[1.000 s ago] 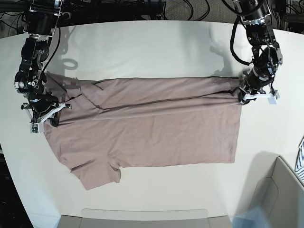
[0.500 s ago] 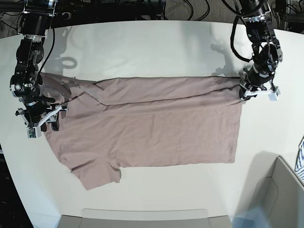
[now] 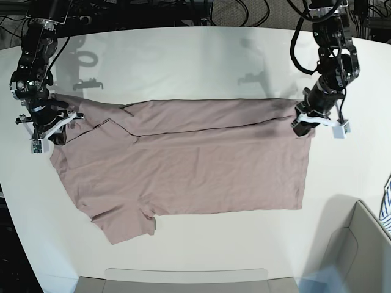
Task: Fold the T-shirt properly
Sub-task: 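Lay the folded edge down and release with both grippers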
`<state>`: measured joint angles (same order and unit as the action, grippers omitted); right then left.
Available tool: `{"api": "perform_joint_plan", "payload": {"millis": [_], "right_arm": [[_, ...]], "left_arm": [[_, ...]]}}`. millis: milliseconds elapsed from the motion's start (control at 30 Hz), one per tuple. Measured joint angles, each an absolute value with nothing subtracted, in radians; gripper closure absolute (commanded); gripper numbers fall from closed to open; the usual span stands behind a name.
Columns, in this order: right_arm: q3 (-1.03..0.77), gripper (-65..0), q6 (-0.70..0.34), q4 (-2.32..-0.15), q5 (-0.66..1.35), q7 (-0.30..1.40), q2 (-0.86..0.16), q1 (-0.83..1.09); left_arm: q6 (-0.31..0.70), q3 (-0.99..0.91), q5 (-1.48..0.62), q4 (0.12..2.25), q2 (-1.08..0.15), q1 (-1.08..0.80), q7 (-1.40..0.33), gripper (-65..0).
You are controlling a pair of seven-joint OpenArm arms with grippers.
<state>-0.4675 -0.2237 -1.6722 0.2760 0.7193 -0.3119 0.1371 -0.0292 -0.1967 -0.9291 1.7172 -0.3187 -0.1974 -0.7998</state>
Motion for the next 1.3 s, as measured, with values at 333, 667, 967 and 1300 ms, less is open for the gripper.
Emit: {"api": "perform_joint_plan", "payload": {"millis": [333, 667, 967, 1300], "right_arm": [[-0.366, 0.0, -0.222, -1.438, 0.274, 0.699, -0.339, 0.099], [-0.324, 0.0, -0.216, -1.473, 0.285, 0.657, -0.398, 0.211], [-0.328, 0.0, -0.217, -1.582, 0.291, 0.643, -0.410, 0.356], [-0.325, 0.0, -0.213, -1.591, 0.287, 0.643, -0.405, 0.368]], "left_arm": [[-0.012, -0.021, -0.650, 1.544, -0.338, -0.159, -0.770, 0.0], [0.016, 0.011, -0.521, 1.512, -0.374, -0.224, -0.780, 0.0], [0.112, -0.006, -0.520, 1.539, -0.409, -0.418, -0.611, 0.0], [0.106, -0.109, -0.484, 1.813, -0.390, -0.519, -0.854, 0.0]]}}
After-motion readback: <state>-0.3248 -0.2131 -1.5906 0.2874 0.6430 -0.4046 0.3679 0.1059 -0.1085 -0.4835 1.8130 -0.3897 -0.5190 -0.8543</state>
